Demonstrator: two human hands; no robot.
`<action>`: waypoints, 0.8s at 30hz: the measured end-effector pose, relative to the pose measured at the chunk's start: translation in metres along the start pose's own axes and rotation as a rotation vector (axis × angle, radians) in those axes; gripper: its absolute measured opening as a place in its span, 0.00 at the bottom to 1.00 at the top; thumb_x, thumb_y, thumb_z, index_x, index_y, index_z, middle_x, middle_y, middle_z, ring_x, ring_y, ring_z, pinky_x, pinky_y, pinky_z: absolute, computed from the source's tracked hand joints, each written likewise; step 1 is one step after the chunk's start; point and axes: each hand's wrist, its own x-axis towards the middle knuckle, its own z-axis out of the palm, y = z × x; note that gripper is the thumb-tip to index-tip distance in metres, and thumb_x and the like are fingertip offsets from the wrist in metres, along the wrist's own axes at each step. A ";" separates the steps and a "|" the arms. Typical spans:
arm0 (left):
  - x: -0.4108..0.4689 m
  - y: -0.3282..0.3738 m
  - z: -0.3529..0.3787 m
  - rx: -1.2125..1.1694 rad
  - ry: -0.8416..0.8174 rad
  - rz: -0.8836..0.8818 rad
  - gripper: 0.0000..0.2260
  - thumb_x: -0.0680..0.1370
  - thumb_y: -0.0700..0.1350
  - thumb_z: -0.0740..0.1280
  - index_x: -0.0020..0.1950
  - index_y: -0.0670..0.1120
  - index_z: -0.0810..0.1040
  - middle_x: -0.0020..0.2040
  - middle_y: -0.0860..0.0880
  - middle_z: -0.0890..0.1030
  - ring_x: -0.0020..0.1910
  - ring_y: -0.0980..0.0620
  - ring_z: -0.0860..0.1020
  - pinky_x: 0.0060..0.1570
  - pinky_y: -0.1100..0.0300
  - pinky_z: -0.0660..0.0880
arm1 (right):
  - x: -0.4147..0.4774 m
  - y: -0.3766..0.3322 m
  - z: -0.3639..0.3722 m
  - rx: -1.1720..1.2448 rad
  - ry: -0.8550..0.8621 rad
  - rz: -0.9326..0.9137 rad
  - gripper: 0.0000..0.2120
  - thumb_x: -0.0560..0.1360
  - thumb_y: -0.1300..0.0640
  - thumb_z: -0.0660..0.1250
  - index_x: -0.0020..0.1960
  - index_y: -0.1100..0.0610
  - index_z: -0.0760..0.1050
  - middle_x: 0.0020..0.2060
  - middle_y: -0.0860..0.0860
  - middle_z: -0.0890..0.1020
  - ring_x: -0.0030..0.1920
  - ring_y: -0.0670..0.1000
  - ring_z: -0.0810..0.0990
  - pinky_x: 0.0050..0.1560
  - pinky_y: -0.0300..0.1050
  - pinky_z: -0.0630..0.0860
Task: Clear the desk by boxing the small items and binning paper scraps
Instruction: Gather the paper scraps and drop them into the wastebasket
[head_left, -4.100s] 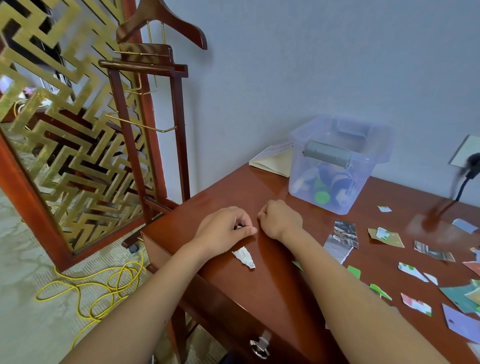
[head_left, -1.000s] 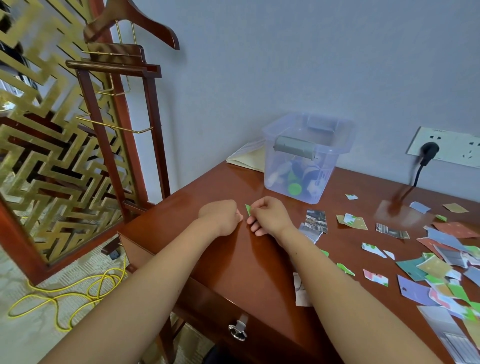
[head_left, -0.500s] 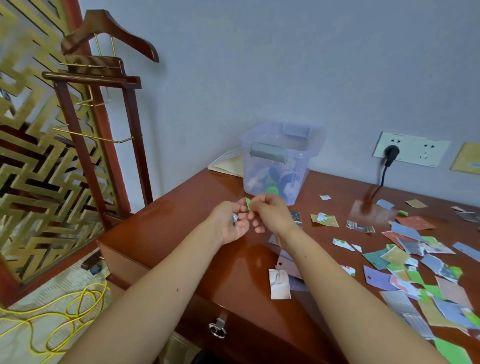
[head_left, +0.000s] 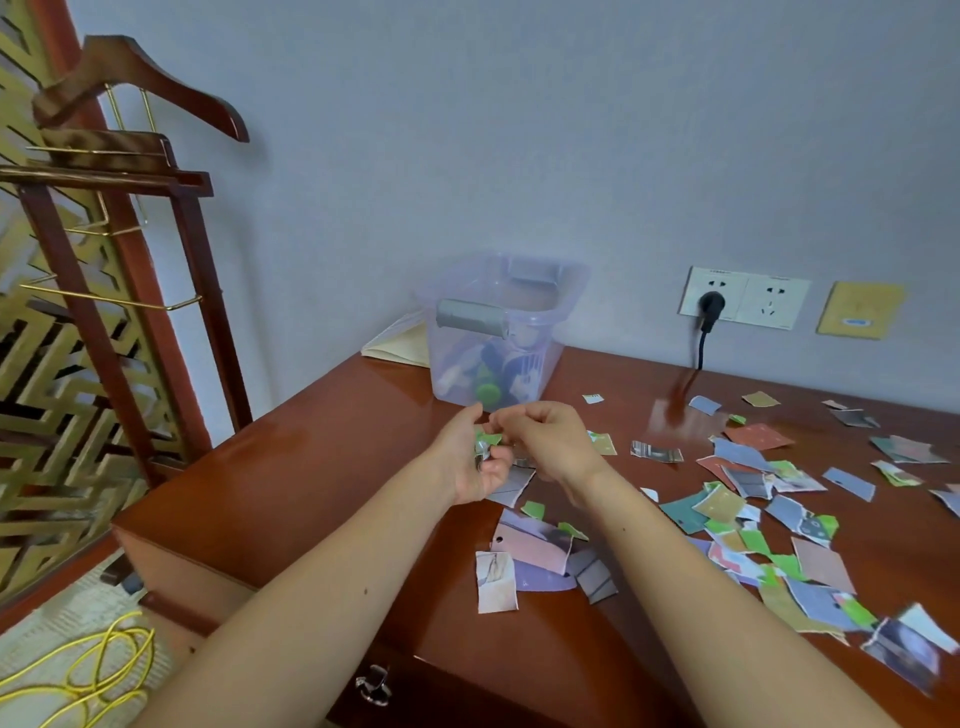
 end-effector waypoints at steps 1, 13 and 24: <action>0.000 0.001 0.001 0.003 -0.004 -0.001 0.19 0.82 0.57 0.55 0.36 0.47 0.69 0.24 0.50 0.69 0.17 0.57 0.63 0.14 0.70 0.55 | 0.002 0.001 -0.002 0.046 0.020 0.002 0.08 0.78 0.64 0.64 0.47 0.66 0.81 0.28 0.48 0.80 0.19 0.38 0.70 0.19 0.28 0.63; 0.000 0.002 0.001 0.697 0.258 0.455 0.13 0.81 0.53 0.61 0.46 0.45 0.77 0.28 0.52 0.65 0.21 0.58 0.60 0.18 0.68 0.56 | 0.034 0.048 -0.025 -0.610 0.137 0.001 0.13 0.73 0.56 0.66 0.58 0.52 0.76 0.52 0.49 0.80 0.49 0.51 0.79 0.50 0.45 0.76; 0.002 0.003 -0.006 1.519 0.187 0.434 0.20 0.69 0.49 0.76 0.54 0.43 0.73 0.47 0.50 0.73 0.48 0.52 0.72 0.45 0.61 0.68 | 0.054 0.044 -0.024 -0.717 -0.105 0.098 0.30 0.60 0.49 0.72 0.62 0.48 0.73 0.58 0.49 0.78 0.55 0.51 0.79 0.58 0.54 0.78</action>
